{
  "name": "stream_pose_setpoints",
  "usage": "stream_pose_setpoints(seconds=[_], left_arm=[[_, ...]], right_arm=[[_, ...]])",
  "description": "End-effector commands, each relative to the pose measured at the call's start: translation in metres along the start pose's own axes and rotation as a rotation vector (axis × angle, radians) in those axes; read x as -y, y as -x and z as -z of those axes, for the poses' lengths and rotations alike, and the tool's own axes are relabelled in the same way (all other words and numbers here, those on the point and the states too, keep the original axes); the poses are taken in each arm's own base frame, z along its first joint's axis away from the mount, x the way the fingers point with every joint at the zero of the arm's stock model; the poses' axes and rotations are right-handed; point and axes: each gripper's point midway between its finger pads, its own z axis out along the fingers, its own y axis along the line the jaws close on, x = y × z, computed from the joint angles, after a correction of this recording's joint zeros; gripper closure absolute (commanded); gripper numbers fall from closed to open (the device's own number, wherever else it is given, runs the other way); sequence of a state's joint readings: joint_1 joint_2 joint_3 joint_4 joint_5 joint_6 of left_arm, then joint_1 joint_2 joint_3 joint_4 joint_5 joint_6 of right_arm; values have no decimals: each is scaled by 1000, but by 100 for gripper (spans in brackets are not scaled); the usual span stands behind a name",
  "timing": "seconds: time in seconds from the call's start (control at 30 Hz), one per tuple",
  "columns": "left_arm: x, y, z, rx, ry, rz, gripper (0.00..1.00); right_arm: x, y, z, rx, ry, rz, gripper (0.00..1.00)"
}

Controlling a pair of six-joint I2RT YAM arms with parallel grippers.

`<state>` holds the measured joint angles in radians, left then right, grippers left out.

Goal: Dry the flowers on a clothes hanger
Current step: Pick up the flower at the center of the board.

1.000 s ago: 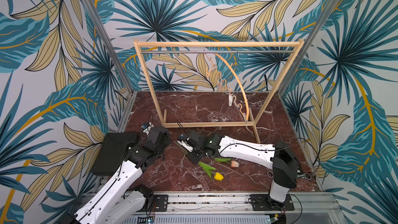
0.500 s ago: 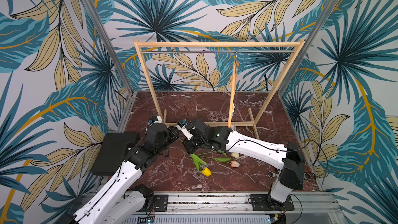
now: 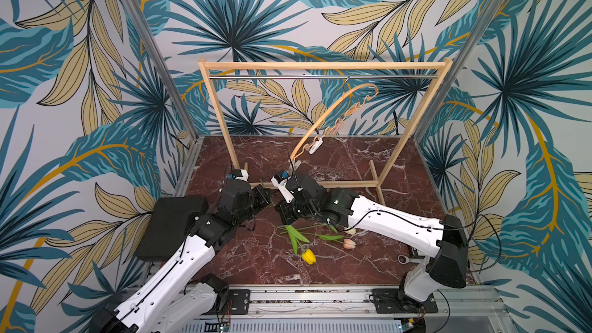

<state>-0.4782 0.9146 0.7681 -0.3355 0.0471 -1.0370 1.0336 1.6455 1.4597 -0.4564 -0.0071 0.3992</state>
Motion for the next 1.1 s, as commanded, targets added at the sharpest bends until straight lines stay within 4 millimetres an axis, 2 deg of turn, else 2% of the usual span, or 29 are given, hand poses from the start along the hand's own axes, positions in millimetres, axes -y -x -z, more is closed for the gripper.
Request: stream_pose_setpoints(seconds=[0.0, 0.1, 0.13, 0.17, 0.4, 0.6, 0.77, 1.07], left_arm=[[8, 3, -1, 7, -26, -40, 100], [17, 4, 0, 5, -64, -63, 100], [19, 3, 1, -2, -74, -74, 100], [27, 5, 2, 1, -107, -88, 100], [52, -5, 3, -63, -231, -120, 100], [67, -10, 3, -96, -321, -119, 100], [71, -14, 3, -117, -343, -123, 100], [71, -20, 2, -146, -360, -124, 100]], right_arm=[[-3, 14, 23, 72, 25, -53, 89], [-1, 8, 33, 68, 47, -97, 60], [1, 6, 36, 66, 50, -111, 54], [1, 3, 39, 60, 61, -127, 53], [-3, -13, 43, 14, 145, -197, 57], [6, -17, 40, 13, 118, -227, 62], [10, -14, 43, 32, 109, -235, 71], [14, -9, 46, 63, 103, -253, 75]])
